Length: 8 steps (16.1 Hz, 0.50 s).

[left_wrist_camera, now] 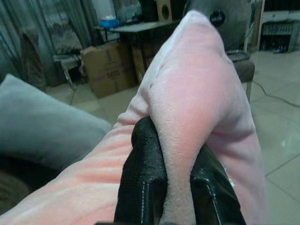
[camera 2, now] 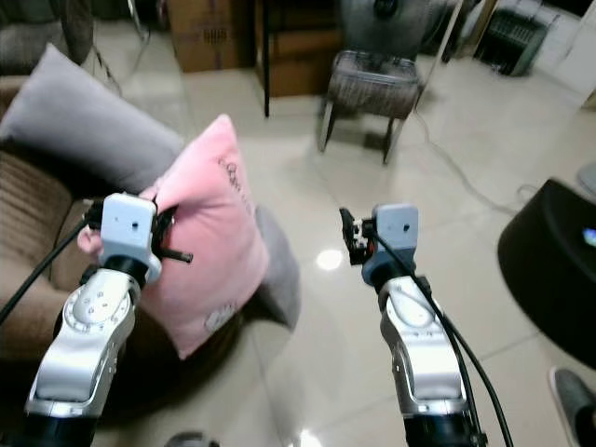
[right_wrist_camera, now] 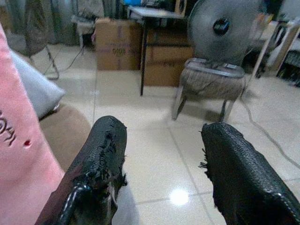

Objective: Move the pillow to the sofa from floor

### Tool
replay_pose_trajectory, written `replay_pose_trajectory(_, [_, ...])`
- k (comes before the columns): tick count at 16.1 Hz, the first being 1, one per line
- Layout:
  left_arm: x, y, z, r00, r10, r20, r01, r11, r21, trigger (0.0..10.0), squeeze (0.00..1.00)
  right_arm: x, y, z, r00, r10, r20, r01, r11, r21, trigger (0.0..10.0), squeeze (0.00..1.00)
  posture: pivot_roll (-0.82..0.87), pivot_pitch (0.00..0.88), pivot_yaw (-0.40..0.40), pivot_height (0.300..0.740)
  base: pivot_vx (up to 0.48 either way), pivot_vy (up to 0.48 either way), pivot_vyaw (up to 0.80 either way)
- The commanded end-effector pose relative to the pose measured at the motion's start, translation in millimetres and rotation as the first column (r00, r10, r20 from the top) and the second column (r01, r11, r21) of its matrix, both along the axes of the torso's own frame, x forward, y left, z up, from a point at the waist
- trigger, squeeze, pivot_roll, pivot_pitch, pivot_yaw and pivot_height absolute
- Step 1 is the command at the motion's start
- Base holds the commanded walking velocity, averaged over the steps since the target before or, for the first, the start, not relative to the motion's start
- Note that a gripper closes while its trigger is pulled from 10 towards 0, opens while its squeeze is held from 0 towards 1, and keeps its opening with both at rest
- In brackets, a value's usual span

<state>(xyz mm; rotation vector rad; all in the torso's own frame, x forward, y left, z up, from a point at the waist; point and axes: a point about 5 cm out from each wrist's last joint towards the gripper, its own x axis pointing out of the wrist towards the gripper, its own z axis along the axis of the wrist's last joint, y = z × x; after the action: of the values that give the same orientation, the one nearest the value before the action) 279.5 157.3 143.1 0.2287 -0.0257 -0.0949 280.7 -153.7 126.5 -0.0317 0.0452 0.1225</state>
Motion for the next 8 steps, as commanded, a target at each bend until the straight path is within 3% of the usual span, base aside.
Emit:
replay_pose_trajectory(1, [6.3, -3.8, 17.4, 0.996, -0.008, 0.085, 0.008, 1.0, -0.002, 10.0, 0.0, 2.2, -4.1, 2.7, 1.0, -0.017, 0.016, 0.018, 1.0, -0.007, 10.0, 0.0, 0.04, 0.0, -0.029, 0.74, 0.401, 0.0, 0.0])
replay_pose_trajectory(3, [8.8, -3.1, 19.3, 0.995, -0.006, 0.096, 0.005, 1.0, 0.008, 10.0, 0.0, 3.0, -2.2, 4.2, 1.0, 0.01, 0.023, -0.01, 1.0, -0.009, 10.0, 0.0, 0.04, 0.0, -0.03, 0.74, 0.401, 0.0, 0.0])
replay_pose_trajectory(8, [10.7, -2.6, 20.9, 0.994, -0.006, 0.105, 0.004, 1.0, 0.023, 10.0, 0.0, 3.7, 2.1, 4.5, 0.999, 0.039, 0.027, -0.038, 0.999, -0.022, 10.0, 0.0, 0.05, 0.0, -0.03, 0.74, 0.4, 0.0, 0.8])
